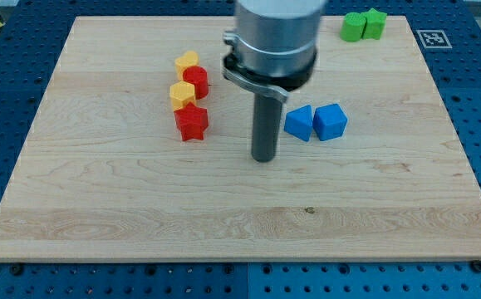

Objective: Slide the blue cube right and up

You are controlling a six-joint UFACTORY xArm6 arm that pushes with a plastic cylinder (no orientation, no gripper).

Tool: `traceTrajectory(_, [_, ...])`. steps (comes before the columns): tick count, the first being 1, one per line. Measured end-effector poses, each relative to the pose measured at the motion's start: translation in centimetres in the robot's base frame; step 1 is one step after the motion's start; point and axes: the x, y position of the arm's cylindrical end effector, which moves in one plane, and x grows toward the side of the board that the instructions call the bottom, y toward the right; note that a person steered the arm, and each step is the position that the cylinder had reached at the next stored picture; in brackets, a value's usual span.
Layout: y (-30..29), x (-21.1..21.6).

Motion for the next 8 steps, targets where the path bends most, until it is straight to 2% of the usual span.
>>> traceTrajectory(1, [2.0, -2.5])
traceTrajectory(4, [13.7, -3.1])
traceTrajectory(8, [20.4, -5.4])
